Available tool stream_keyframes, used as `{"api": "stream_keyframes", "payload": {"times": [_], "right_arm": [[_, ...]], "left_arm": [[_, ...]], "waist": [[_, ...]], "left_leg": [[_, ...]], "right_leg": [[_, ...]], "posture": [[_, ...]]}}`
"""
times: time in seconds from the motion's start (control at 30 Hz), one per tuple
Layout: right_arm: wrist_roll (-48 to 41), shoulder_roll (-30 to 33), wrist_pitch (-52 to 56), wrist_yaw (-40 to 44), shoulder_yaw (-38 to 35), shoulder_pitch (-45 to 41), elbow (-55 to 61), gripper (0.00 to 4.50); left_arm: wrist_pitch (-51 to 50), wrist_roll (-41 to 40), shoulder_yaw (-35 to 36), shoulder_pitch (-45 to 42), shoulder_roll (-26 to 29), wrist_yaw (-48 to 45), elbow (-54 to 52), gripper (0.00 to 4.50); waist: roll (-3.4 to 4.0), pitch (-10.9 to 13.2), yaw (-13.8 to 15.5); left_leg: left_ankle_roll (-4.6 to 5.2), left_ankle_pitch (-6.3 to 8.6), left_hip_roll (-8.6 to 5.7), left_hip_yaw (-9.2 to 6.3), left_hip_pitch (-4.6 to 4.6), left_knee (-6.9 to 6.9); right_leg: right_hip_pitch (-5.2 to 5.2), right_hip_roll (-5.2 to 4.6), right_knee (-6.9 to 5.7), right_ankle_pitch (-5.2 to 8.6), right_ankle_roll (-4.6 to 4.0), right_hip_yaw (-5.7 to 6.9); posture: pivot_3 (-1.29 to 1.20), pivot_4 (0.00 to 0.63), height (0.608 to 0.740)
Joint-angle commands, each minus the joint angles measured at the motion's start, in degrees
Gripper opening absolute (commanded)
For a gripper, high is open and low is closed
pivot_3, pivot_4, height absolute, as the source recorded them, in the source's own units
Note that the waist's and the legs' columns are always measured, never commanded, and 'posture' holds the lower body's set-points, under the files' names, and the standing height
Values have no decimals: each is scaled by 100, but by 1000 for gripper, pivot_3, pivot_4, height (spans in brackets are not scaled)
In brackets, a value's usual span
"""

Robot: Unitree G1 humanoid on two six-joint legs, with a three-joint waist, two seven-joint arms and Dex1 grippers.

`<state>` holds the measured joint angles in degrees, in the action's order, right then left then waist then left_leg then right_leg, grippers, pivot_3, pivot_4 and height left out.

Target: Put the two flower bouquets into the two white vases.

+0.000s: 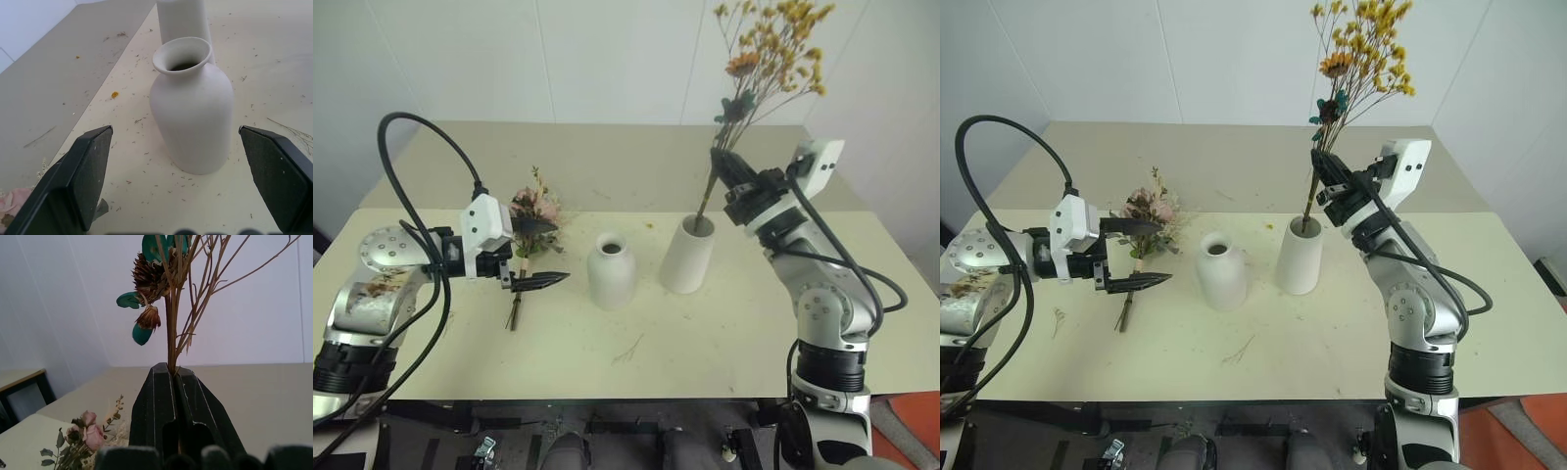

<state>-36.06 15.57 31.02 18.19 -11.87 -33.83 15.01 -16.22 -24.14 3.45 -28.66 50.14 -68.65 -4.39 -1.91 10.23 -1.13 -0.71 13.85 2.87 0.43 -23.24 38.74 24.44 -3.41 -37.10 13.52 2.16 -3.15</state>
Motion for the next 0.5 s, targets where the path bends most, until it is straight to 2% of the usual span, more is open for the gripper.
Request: {"api": "stream_keyframes", "payload": {"times": [0.03, 0.13, 0.17, 0.33, 0.5], "right_arm": [[128, -3, -321, 90, 64, 127, 237, 25], [294, -53, -542, 124, 159, 251, 265, 25], [304, -66, -635, 184, 182, 325, 307, 265], [252, -5, -843, 494, 275, 707, 615, 1759], [358, 263, -797, 698, 398, 1087, 950, 3553]], "left_arm": [[52, -90, 223, -91, 84, -9, -164, 4500], [26, -134, 231, -160, 59, 19, -194, 4500], [43, -128, 233, -185, 39, 57, -186, 4500], [111, -59, 211, -191, 33, 113, -121, 4500], [160, -10, 230, -163, -3, 233, -113, 4500]], "waist": [[0, 0, 1], [0, 0, 0], [0, 0, -1], [0, 0, 2], [0, 0, 9]], "left_leg": [[0, 0, 0, 0, 0, 0], [0, 0, 0, 0, 1, 0], [0, 0, 0, 0, 1, 0], [0, 0, 0, -1, 0, 0], [0, 0, 0, -1, 2, 1]], "right_leg": [[0, 0, 0, 0, 0, 0], [0, 0, -1, 0, 0, 0], [0, 0, -1, 0, 0, 0], [0, 0, 0, 0, 0, 0], [-2, 0, 0, 0, 0, 0]], "posture": [[0, 150, 740], [0, 150, 740], [0, 150, 740], [0, 150, 740], [0, 150, 740]]}}
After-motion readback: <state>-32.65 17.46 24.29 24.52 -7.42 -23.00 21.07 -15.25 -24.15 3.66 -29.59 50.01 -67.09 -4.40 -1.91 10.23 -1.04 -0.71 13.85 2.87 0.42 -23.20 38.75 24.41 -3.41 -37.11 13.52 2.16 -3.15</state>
